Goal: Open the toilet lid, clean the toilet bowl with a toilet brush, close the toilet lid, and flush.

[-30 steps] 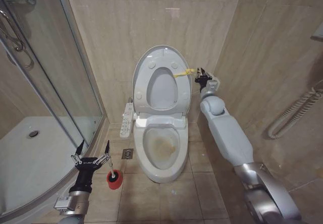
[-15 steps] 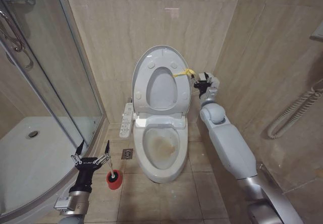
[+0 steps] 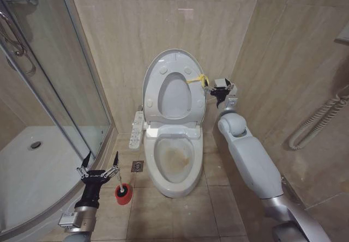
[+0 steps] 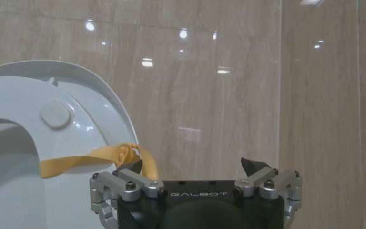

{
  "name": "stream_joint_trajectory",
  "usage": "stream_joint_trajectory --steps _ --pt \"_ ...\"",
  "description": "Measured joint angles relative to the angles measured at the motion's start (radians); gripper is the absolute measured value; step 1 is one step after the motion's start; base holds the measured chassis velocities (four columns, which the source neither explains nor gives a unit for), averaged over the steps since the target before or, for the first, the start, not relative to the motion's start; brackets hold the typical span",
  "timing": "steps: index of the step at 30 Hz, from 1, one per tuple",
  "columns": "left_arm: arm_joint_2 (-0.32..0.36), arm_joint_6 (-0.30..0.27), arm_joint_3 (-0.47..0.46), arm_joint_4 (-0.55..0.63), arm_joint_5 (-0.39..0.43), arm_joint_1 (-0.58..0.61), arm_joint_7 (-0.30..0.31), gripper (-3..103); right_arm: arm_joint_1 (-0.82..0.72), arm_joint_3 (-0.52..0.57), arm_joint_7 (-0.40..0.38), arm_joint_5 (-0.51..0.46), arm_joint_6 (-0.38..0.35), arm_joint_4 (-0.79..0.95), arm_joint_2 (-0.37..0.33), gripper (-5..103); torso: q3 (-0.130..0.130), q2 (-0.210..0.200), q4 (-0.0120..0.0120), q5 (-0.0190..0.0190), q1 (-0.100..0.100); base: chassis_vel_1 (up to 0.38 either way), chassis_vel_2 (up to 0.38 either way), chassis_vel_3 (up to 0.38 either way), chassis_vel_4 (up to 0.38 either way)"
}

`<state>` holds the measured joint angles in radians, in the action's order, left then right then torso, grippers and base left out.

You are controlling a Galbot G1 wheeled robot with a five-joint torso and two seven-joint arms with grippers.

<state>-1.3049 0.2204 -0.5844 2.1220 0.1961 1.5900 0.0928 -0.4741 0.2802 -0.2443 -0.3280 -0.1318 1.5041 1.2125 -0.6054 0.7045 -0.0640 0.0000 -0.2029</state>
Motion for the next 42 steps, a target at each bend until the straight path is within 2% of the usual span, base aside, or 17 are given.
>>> stream_joint_trajectory --steps 7,16,21,23,24,28,29,32,36,39,42 --pt "0.000 0.000 0.000 0.000 0.000 0.000 0.000 100 -0.027 0.007 0.002 -0.008 0.000 0.034 -0.018 100 0.000 0.000 0.0000 0.0000 0.000 0.000 0.000 0.000 0.000" --pt "0.000 0.000 0.000 0.000 0.000 0.000 0.000 100 -0.127 0.026 -0.003 -0.040 -0.014 0.160 -0.048 100 0.000 0.000 0.0002 -0.0001 0.000 0.000 0.000 0.000 0.000" --pt "0.000 0.000 0.000 0.000 0.000 0.000 0.000 100 -0.268 0.079 -0.008 -0.042 -0.014 0.255 -0.057 100 0.000 0.000 -0.0001 0.0000 0.000 0.000 0.000 0.000 0.000" --pt "0.000 0.000 0.000 0.000 0.000 0.000 0.000 100 -0.382 0.110 -0.012 -0.042 -0.010 0.323 -0.055 100 0.000 0.000 -0.0002 0.0001 0.000 0.000 0.000 0.000 0.000" --pt "0.000 0.000 0.000 0.000 0.000 0.000 0.000 100 -0.382 0.110 -0.012 -0.042 -0.010 0.323 -0.055 100 0.000 0.000 -0.0002 0.0001 0.000 0.000 0.000 0.000 0.000" --pt "0.000 0.000 0.000 0.000 0.000 0.000 0.000 100 -0.581 0.153 -0.006 -0.007 0.000 0.449 -0.019 100 0.000 0.000 0.0000 0.0000 0.000 0.000 0.000 0.000 0.000" --pt "0.000 0.000 0.000 0.000 0.000 0.000 0.000 100 -0.581 0.153 -0.006 -0.007 0.000 0.449 -0.019 100 0.000 0.000 0.0000 0.0000 0.000 0.000 0.000 0.000 0.000" --pt "0.000 0.000 0.000 0.000 0.000 0.000 0.000 100 -0.718 0.189 0.026 0.031 0.026 0.510 0.020 100 0.000 0.000 0.0001 0.0000 0.000 0.000 0.000 0.000 0.000" --pt "0.000 0.000 0.000 0.000 0.000 0.000 0.000 100 -0.793 0.211 0.037 0.054 0.062 0.532 0.047 100 0.000 0.000 -0.0004 -0.0002 0.000 0.000 0.000 0.000 0.000" --pt "0.000 0.000 0.000 0.000 0.000 0.000 0.000 100 -0.848 0.237 0.037 0.099 0.111 0.539 0.102 100 0.000 0.000 0.0000 -0.0001 0.000 0.000 0.000 0.000 0.000" --pt "0.000 0.000 0.000 0.000 0.000 0.000 0.000 100 -0.866 0.252 0.033 0.125 0.117 0.545 0.135 100 0.000 0.000 0.0002 0.0000 0.000 0.000 0.000 0.000 0.000"
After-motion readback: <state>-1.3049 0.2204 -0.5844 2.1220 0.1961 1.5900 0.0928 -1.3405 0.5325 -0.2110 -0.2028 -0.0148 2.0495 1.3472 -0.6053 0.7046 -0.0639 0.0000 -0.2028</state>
